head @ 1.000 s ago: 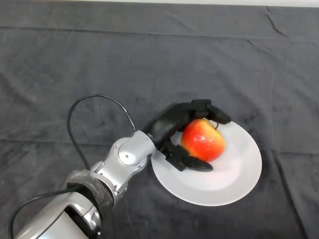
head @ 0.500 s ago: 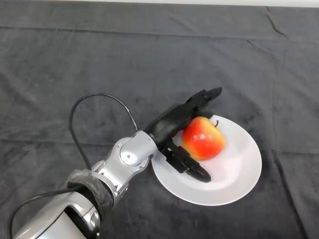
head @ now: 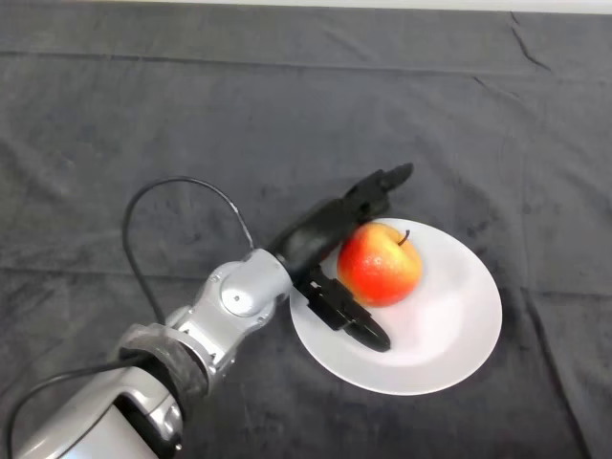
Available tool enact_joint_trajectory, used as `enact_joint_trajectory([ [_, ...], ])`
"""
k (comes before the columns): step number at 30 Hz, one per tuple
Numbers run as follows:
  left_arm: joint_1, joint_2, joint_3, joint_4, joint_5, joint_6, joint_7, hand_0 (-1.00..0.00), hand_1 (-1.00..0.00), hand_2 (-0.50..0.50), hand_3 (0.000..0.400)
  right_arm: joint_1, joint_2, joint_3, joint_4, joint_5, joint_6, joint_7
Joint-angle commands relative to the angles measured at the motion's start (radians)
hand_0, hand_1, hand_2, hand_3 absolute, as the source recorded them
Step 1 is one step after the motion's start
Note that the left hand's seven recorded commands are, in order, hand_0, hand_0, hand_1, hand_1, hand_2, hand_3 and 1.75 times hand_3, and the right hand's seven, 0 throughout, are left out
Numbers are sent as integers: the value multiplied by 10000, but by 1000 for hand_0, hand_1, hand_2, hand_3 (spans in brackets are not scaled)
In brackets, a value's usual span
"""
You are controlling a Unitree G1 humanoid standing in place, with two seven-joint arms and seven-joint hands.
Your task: Move the apple to the plate
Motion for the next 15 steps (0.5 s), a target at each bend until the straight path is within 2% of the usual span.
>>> enact_joint_trajectory([
  [1, -69, 402, 352, 182, 71, -235, 213, 0, 0, 0, 0, 669, 412, 275, 370, -172, 63, 114],
  [15, 82, 974, 1504, 549, 117, -1020, 160, 0, 0, 0, 0, 666, 412, 277, 378, -173, 59, 113],
])
